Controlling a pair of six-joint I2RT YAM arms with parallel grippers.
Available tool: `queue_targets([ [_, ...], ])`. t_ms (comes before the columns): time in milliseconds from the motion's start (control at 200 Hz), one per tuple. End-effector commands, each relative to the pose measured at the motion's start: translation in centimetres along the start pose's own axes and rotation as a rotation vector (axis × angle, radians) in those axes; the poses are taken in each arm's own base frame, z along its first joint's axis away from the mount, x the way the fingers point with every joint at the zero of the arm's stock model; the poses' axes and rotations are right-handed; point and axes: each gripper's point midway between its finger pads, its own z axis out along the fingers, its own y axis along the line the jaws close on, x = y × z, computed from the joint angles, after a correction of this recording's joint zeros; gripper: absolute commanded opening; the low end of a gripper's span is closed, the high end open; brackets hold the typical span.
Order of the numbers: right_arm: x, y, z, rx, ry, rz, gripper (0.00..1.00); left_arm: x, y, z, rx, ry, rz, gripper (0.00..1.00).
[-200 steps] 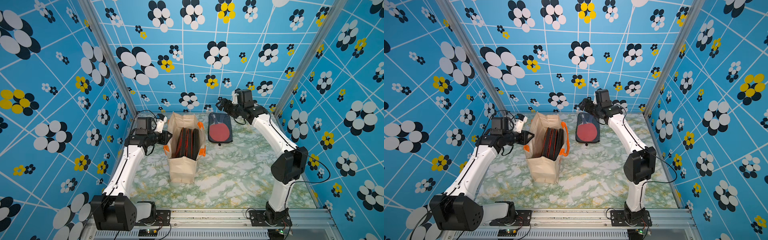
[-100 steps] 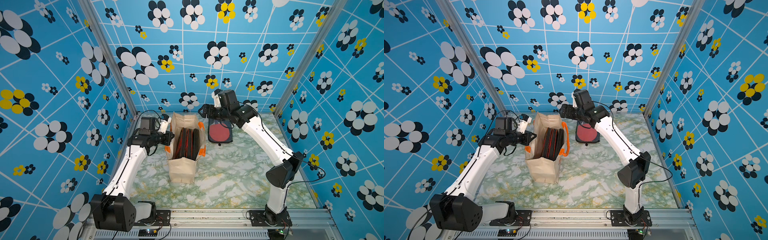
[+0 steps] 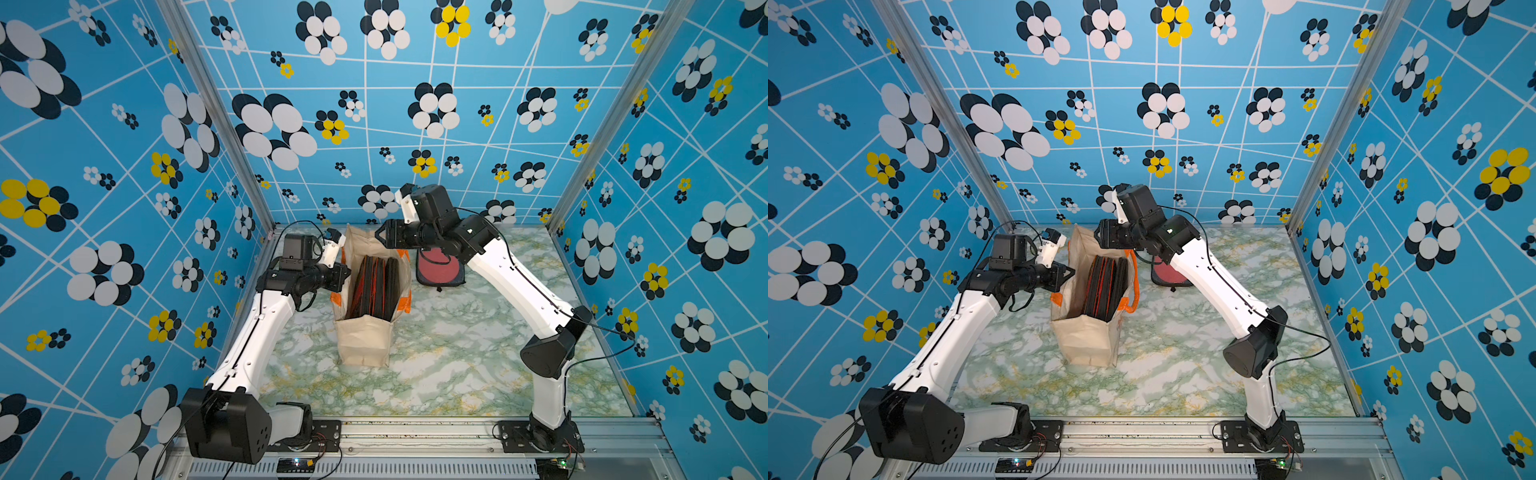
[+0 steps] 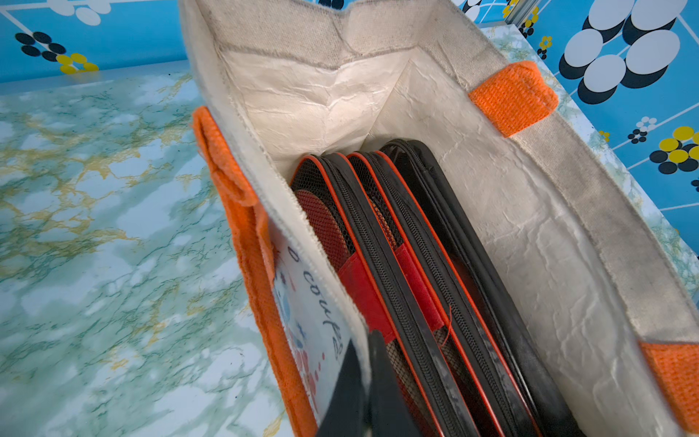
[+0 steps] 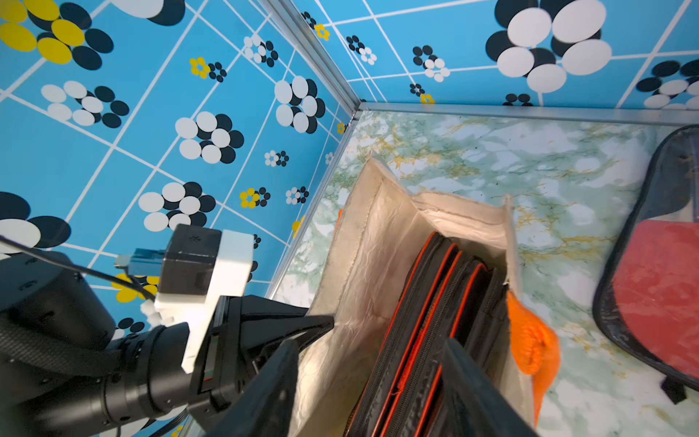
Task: Remove the ping pong set from the canvas bag
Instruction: Pick up the ping pong set from the canvas bag.
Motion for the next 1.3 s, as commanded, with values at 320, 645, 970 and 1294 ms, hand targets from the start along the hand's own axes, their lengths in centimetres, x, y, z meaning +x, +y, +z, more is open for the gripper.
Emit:
queue_targets([
  [320, 6.3, 0.5, 6.4, 0.038, 0.177, 0.011, 0.46, -1.3, -0.9, -0.9, 0.013, -0.032, 0.031, 0.00],
  [645, 8.6, -1.1, 9.3, 0.091, 0.235, 0.031, 0.58, -1.6, -1.1, -0.8, 0.022, -0.032, 0.034, 0.00],
  [970, 10.1, -2.3, 11.2, 0.128, 0.270, 0.048, 0.60, -1.6, -1.2, -0.7, 0.019, -0.026, 0.038, 0.00],
  [1294, 11.8, -5.4, 12.0, 0.275, 0.333, 0.014, 0.63, -1.6, -1.1, -0.7, 0.016, -0.026, 0.037, 0.00],
])
